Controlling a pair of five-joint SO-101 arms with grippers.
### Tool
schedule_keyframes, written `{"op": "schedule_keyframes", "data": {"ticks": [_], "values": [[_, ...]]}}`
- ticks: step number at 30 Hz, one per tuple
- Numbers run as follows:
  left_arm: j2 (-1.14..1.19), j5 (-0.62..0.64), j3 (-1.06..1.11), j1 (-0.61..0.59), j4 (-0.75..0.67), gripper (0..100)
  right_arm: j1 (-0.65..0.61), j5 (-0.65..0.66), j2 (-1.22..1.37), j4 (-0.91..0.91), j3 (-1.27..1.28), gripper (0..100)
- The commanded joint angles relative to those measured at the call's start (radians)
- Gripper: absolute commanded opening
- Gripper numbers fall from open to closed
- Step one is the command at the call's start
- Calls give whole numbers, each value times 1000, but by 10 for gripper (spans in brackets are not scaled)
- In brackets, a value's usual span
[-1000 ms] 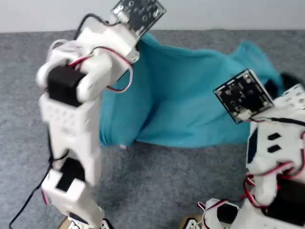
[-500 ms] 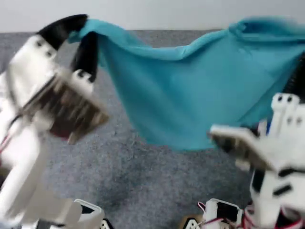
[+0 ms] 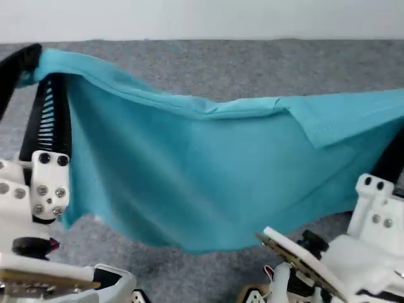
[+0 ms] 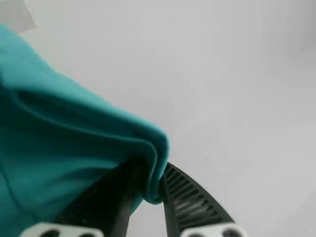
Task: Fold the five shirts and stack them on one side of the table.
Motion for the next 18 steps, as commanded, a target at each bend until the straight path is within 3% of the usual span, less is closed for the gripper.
{"op": "schedule_keyframes", "data": {"ticks": [1, 7, 13, 18], "values": [[-32, -11, -5, -28, 57, 13, 13, 11, 1, -68, 2, 9], [-115, -41, 111, -28, 61, 13, 12, 52, 2, -117, 0, 10], [-255, -44, 389, -28, 61, 13, 12, 60, 45, -211, -5, 10], [-400, -126, 608, -28, 54, 13, 13, 60, 42, -217, -6, 10]]}}
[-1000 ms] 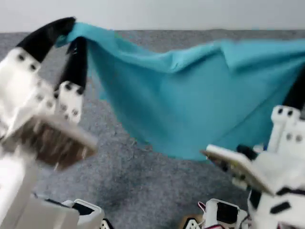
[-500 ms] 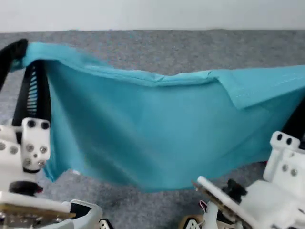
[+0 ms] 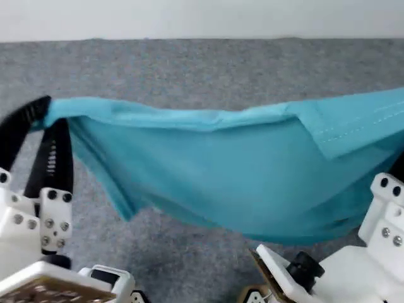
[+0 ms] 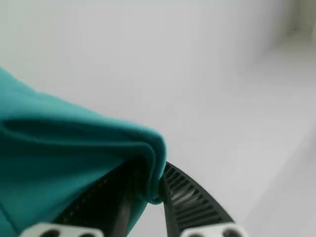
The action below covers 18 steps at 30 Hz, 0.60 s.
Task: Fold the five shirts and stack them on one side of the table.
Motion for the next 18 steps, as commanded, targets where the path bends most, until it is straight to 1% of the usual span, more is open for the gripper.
{"op": "schedule_keyframes", "data": {"ticks": [1, 6, 11, 15, 18], "values": [[-91, -46, 133, -5, 2, 13, 13, 11, 35, -15, -17, 10], [-184, -44, 180, -5, -55, 13, 13, 11, -15, -10, -29, 10], [-218, -44, 176, -5, -61, 13, 13, 58, -56, 70, -28, 10], [-207, -44, 186, -5, -54, 13, 10, 57, -30, 120, -25, 10], [-201, -44, 275, -5, -61, 13, 7, 52, 30, 151, -18, 10]]}}
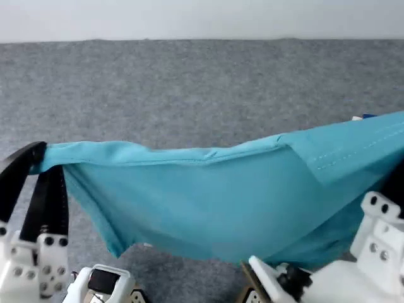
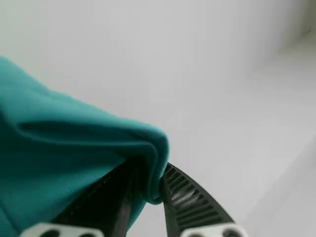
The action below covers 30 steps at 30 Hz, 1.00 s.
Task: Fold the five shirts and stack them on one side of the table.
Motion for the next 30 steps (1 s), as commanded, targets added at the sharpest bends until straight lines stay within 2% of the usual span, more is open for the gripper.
{"op": "schedule_keyframes", "data": {"ticks": [1, 6, 10, 13, 20, 25, 30], "values": [[18, -15, 99, -5, -32, 13, 4, 5, 111, 28, -3, 10], [21, -15, 303, -5, -69, 13, -77, 11, 197, 35, 140, 10], [21, -14, 515, -40, -241, 13, -157, 12, 223, 16, 273, 10], [23, -12, 727, -92, -437, 13, -191, 9, 239, -35, 387, 9], [25, -12, 1144, -130, -872, 13, -242, 11, 288, -325, 667, 9], [26, -15, 1368, -135, -1148, 13, -245, 11, 390, -515, 763, 9], [64, -15, 1443, -137, -1267, 13, -245, 9, 544, -690, 763, 9]]}}
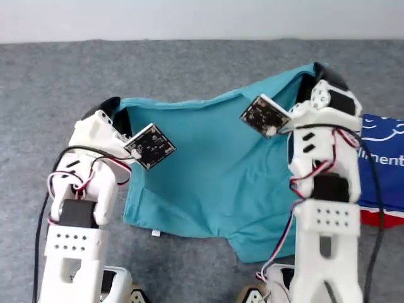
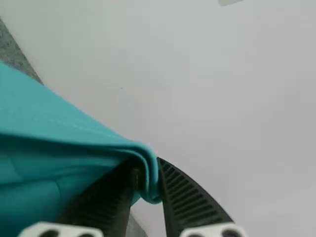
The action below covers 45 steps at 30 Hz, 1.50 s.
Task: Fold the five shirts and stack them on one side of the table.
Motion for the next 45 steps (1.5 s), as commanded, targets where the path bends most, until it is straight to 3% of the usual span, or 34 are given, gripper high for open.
{"op": "schedule_keyframes", "data": {"ticks": [1, 8, 14, 26, 34, 39, 45], "values": [[64, -11, -7, -20, -94, 13, -5, 9, 87, -150, -12, 9], [399, -11, -231, -69, -152, 13, -1, 18, 257, -367, -15, 9], [698, -11, -466, -68, -153, 13, 5, 106, 412, -547, -52, 9], [1040, -11, -791, -68, -147, 13, 87, 106, 746, -559, -471, 9], [1062, -11, -792, -64, -137, 14, 87, 106, 769, -558, -434, 9], [1036, -40, -811, -51, 115, 14, 94, 132, 693, -532, -302, 9], [985, -115, -809, -43, 394, 14, 85, 160, 437, -153, -149, 9]]}}
